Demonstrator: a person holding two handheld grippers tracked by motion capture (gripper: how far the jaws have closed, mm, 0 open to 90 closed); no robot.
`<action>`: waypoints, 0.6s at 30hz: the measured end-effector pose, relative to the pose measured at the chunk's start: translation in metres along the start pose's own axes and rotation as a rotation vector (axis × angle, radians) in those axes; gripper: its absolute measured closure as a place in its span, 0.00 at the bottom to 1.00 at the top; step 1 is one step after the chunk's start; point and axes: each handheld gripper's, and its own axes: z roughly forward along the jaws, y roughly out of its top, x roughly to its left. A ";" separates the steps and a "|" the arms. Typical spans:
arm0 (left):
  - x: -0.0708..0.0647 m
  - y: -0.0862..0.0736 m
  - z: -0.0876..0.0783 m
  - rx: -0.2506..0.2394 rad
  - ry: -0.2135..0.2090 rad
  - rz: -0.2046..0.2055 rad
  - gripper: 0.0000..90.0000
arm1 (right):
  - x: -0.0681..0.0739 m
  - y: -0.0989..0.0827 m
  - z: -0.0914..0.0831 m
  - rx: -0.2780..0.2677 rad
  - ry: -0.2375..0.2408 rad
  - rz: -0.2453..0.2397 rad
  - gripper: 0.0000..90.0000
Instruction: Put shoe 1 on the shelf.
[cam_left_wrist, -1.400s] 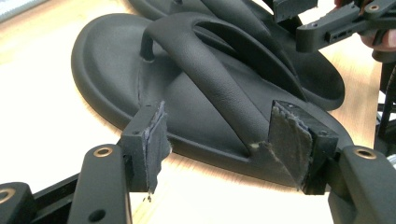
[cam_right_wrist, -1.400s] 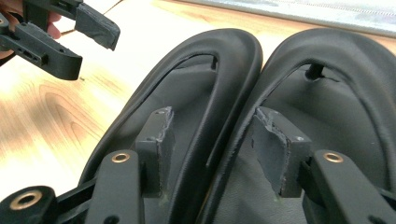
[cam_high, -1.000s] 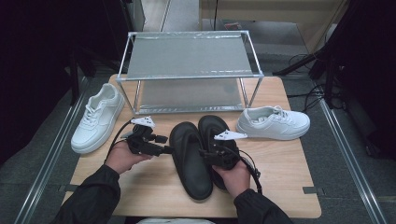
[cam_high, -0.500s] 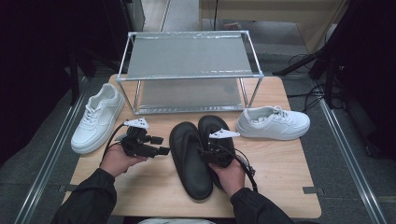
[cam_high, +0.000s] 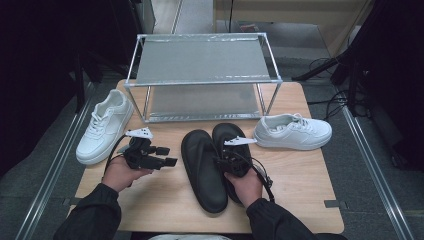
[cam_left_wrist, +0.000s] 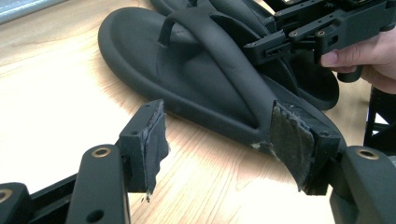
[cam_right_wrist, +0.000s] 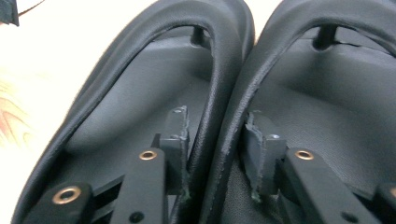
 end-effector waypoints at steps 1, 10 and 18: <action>0.000 0.000 0.000 0.001 -0.002 -0.002 0.41 | -0.001 0.000 0.000 0.001 0.001 0.000 0.74; 0.000 0.000 -0.001 0.005 0.002 0.005 0.41 | -0.003 0.003 -0.003 0.019 -0.004 0.036 0.83; 0.000 0.000 -0.004 -0.006 0.011 0.004 0.41 | -0.001 0.006 -0.004 0.030 0.005 -0.001 0.85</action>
